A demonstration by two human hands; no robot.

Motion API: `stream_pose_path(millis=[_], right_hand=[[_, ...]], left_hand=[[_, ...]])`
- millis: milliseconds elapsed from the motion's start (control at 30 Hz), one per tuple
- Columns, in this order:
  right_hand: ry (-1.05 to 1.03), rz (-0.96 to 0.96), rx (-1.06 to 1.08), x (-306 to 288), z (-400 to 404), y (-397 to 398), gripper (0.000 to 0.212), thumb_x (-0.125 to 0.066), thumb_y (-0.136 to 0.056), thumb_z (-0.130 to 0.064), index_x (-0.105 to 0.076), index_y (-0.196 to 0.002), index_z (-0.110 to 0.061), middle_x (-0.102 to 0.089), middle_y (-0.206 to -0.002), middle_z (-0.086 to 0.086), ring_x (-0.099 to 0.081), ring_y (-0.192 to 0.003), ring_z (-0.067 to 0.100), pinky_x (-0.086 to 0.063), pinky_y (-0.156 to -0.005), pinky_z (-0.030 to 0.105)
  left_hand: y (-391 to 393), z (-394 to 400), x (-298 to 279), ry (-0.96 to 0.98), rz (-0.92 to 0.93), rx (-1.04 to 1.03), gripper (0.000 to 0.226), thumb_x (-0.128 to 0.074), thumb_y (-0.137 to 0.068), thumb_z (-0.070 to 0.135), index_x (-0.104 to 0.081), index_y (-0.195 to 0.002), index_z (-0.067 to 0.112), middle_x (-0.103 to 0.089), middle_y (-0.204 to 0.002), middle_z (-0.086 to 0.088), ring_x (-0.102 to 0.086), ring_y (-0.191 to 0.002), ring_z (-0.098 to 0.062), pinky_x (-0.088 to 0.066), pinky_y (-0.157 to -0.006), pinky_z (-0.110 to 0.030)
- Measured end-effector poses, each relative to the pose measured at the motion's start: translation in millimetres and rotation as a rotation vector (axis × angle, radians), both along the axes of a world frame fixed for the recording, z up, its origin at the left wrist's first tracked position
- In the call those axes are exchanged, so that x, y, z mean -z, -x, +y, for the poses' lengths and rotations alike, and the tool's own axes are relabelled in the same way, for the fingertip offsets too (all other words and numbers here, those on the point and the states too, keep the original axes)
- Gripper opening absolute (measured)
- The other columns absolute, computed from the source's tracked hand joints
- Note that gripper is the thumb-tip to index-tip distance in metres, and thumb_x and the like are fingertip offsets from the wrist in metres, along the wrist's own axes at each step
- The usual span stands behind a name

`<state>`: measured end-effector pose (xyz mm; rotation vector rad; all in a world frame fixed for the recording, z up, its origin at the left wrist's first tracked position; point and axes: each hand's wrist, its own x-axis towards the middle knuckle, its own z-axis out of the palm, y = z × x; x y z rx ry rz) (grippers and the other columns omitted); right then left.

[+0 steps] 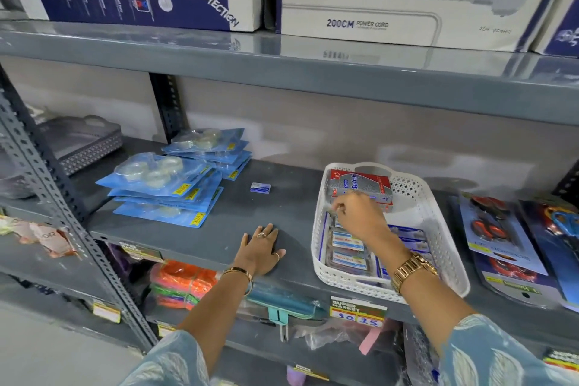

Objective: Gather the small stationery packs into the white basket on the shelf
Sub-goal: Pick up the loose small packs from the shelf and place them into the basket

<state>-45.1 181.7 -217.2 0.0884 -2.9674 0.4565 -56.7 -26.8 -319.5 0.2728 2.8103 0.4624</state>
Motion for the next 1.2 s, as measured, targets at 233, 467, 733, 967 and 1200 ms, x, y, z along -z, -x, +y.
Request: stream_pose_path(millis=[233, 467, 733, 967, 1200], right_hand=[[0.038, -0.017, -0.123, 14.8, -57.5, 59.6, 0.034, -0.051, -0.086, -0.001, -0.065, -0.115, -0.015, -0.062, -0.117, 0.009, -0.060, -0.106, 0.026, -0.048, -0.094, 0.036], [0.075, -0.092, -0.109, 42.8, -103.0, 121.0, 0.041, -0.055, -0.087, -0.003, -0.056, -0.127, -0.015, -0.058, -0.126, 0.012, -0.057, -0.115, 0.029, -0.047, -0.097, 0.036], [0.058, -0.291, -0.061, 60.7, -129.6, 176.1, 0.054, -0.063, -0.087, -0.015, -0.046, -0.138, -0.015, -0.051, -0.139, 0.015, -0.050, -0.126, 0.029, -0.039, -0.105, 0.036], [-0.181, -0.326, -0.136, 56.9, -138.2, 190.9, 0.036, -0.065, -0.085, -0.029, -0.062, -0.118, -0.014, -0.065, -0.121, 0.011, -0.060, -0.111, 0.027, -0.046, -0.090, 0.031], [0.082, -0.245, 0.044, 62.6, -130.1, 167.4, 0.033, -0.064, -0.082, -0.034, -0.067, -0.097, -0.005, -0.070, -0.103, 0.017, -0.063, -0.097, 0.032, -0.047, -0.074, 0.032]], left_hand=[[34.3, -43.4, 5.4, 0.005, 0.068, 0.058, 0.066, -0.035, -0.098, 0.044, -0.011, -0.151, 0.014, -0.003, -0.161, 0.002, -0.002, -0.149, -0.017, 0.001, -0.120, -0.041], [65.8, -70.4, 11.1, -0.036, 0.094, 0.079, 0.087, -0.046, -0.087, 0.060, -0.009, -0.151, 0.015, -0.004, -0.161, 0.001, 0.001, -0.149, -0.016, 0.005, -0.119, -0.040], [74.3, -75.0, 18.2, -0.074, 0.127, 0.112, 0.097, -0.051, -0.081, 0.065, -0.008, -0.152, 0.014, -0.003, -0.161, 0.000, 0.002, -0.149, -0.016, 0.008, -0.119, -0.039], [72.6, -74.3, 15.9, -0.068, 0.111, 0.116, 0.096, -0.049, -0.083, 0.064, -0.006, -0.152, 0.014, -0.001, -0.161, -0.001, 0.005, -0.149, -0.016, 0.010, -0.119, -0.039], [72.0, -73.2, 13.2, -0.067, 0.091, 0.101, 0.095, -0.050, -0.083, 0.063, -0.006, -0.152, 0.015, -0.001, -0.162, 0.000, 0.004, -0.149, -0.016, 0.010, -0.118, -0.039]])
